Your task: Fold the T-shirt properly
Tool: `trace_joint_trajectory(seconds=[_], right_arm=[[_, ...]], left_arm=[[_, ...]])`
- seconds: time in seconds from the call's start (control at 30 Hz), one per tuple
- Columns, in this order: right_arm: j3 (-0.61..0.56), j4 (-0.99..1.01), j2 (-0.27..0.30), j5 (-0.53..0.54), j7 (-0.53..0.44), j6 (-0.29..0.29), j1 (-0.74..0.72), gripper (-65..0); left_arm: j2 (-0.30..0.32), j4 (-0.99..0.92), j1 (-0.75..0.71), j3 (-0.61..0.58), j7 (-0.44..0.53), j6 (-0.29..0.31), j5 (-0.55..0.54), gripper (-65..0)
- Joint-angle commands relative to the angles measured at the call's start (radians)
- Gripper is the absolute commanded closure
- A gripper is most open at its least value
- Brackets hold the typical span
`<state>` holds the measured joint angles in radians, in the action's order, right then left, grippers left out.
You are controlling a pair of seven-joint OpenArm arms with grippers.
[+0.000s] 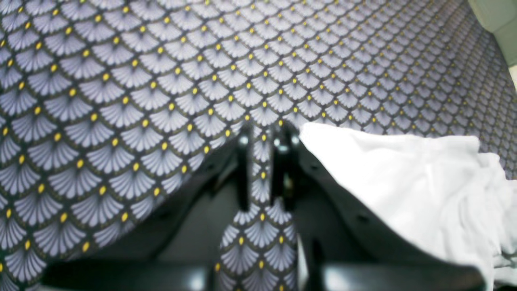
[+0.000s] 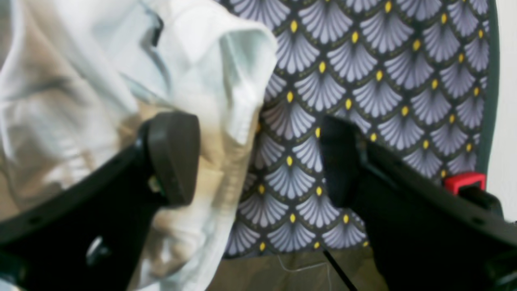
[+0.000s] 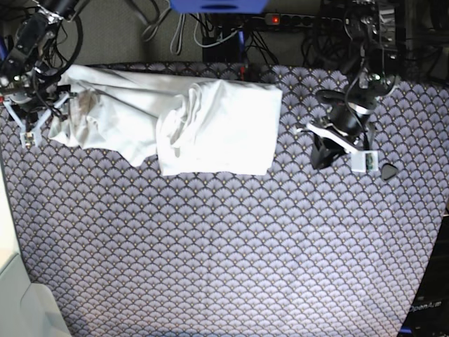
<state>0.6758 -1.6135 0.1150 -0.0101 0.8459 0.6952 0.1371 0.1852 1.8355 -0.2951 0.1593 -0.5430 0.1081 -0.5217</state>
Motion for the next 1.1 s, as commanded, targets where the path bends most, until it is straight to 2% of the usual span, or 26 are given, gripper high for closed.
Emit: trace_joint_trajectory(seconds=[0.0,0.3,0.5,0.77,0.83,0.9,1.07], right_arm=[[0.005,-0.015,0.010,0.009,-0.017,0.003,-0.004,-47.4],[-0.038,-0.014,-0.056,0.009,-0.017,0.003,0.012,-47.4],[-0.086,-0.014,-0.057,0.009,-0.017,0.003,0.029,-47.0],[-0.087,-0.012,-0.064,0.009,-0.017,0.003,0.032,-45.6],[-0.086,-0.012,-0.073,0.009,-0.017,0.003,0.032,-41.7],[-0.086,-0.012,-0.073,0.009,-0.017,0.003,0.032,-34.8],[-0.086,0.071,-0.090,0.009,-0.017,0.003,0.029,-14.0]], left_arm=[[0.006,0.022,0.010,0.003,0.022,0.008,-0.008,-5.0],[0.006,0.020,0.014,0.003,0.022,0.008,-0.008,-5.0],[0.006,0.022,0.014,0.003,0.022,0.008,-0.008,-5.0],[0.006,0.022,0.014,0.003,0.022,0.008,-0.008,-5.0],[0.006,0.022,0.014,0.003,0.022,0.008,-0.008,-5.0],[0.006,0.022,0.014,0.003,0.022,0.008,-0.008,-5.0],[0.006,0.022,0.012,0.003,0.022,0.008,-0.008,-5.0]])
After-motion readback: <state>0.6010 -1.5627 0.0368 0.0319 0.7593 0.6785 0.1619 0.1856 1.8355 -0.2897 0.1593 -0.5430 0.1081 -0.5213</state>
